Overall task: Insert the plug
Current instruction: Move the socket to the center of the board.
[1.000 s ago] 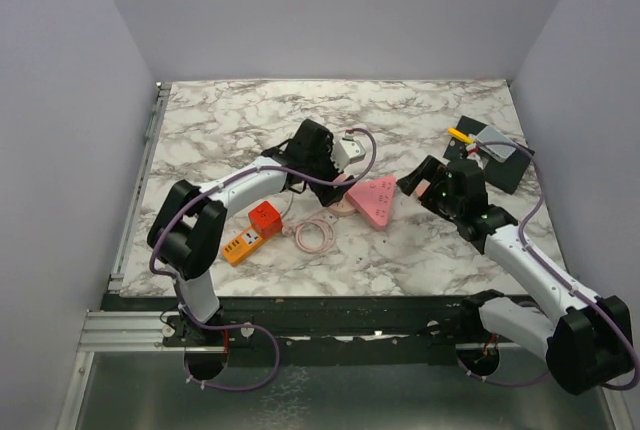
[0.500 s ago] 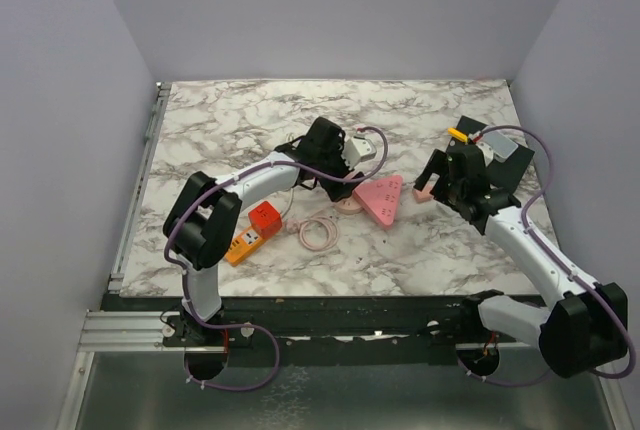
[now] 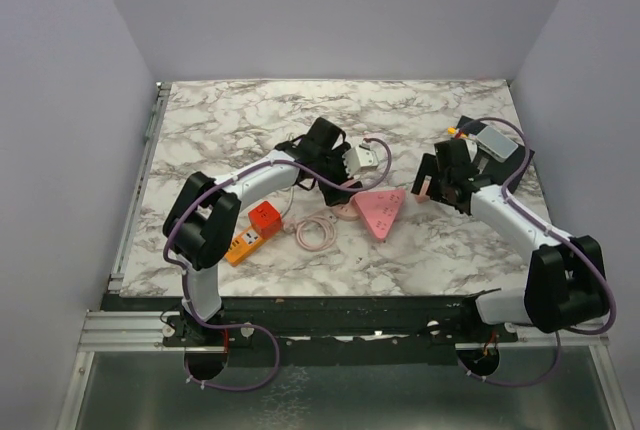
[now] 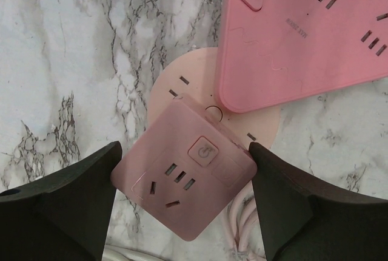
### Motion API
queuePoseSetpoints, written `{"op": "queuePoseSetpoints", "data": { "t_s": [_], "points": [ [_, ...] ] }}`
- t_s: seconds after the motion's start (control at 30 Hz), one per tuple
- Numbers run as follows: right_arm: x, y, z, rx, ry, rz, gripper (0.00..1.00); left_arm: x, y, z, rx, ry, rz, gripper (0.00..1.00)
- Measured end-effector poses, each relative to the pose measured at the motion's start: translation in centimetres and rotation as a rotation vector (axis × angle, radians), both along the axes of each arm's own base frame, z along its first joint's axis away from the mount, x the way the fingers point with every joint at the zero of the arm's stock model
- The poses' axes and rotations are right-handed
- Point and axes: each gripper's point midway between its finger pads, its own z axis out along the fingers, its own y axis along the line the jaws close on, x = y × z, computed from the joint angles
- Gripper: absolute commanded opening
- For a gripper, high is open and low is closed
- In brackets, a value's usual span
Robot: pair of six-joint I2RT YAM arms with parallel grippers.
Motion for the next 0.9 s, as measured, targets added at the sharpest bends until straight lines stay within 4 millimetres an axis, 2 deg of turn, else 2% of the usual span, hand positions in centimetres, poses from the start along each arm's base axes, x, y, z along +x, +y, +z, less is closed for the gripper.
{"op": "queuePoseSetpoints", "data": {
  "t_s": [0.3, 0.43, 0.63, 0.77, 0.83, 0.87, 0.9],
  "points": [
    [2.6, 0.4, -0.3, -0.033, 0.003, 0.041, 0.88, -2.8, 0.1, -0.1, 0.017, 0.017, -0.235, 0.45],
    [2.8, 0.6, -0.9, -0.034, 0.016, 0.050, 0.86, -4.7, -0.2, -0.1, 0.033, 0.016, -0.373, 0.47],
    [2.9, 0.9, -1.2, -0.021, 0.024, 0.063, 0.84, -8.2, -2.0, -0.2, 0.053, -0.005, -0.574, 0.51],
    [3.0, 1.1, -2.0, -0.017, 0.040, 0.069, 0.84, -10.4, -3.3, -0.2, 0.065, -0.026, -0.684, 0.70],
    [2.9, 1.2, -2.6, -0.018, 0.057, 0.073, 0.83, -10.8, -3.6, -0.2, 0.069, -0.027, -0.706, 0.77],
    [2.9, 1.2, -2.9, -0.018, 0.066, 0.075, 0.83, -10.9, -3.7, -0.2, 0.070, -0.027, -0.711, 0.84],
    [2.8, 1.3, -3.2, -0.019, 0.075, 0.078, 0.83, -10.9, -3.7, -0.1, 0.071, -0.026, -0.713, 0.96]
  ]
}}
